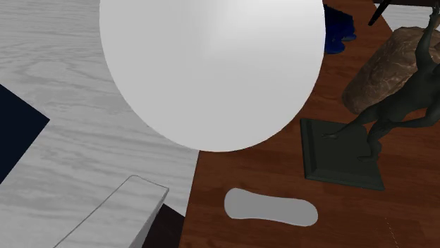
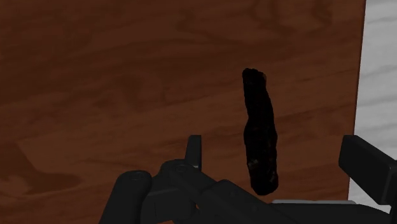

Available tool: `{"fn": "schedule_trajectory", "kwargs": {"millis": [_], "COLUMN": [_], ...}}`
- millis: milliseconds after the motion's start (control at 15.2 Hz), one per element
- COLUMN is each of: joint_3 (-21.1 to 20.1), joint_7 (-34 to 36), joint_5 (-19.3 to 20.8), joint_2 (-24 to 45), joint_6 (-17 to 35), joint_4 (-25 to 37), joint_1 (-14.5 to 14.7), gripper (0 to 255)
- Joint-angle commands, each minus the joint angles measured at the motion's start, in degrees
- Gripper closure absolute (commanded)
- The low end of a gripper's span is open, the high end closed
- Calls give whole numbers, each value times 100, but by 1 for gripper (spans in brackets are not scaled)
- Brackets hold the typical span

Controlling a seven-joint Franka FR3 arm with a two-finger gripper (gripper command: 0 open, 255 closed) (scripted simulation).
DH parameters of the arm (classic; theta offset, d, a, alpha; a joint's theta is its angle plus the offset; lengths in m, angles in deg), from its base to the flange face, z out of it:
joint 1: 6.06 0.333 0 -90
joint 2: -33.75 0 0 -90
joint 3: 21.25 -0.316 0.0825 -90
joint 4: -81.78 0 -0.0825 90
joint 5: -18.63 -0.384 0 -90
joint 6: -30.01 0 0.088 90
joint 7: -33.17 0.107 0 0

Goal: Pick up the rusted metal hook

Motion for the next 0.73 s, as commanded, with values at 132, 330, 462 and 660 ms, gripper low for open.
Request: {"fn": "schedule_trajectory", "kwargs": {"millis": [132, 330, 462, 660], "joint_3": [-4, 1, 3, 2], "joint_7": [31, 27, 26, 29], "joint_5": [37, 45, 50, 51], "joint_2": [261, 355, 407, 405], "joint_6": [203, 400, 502, 499], "joint_4": [52, -52, -103, -101], "joint_1": [41, 45, 47, 50], "gripper": [0, 0, 0, 255]}}
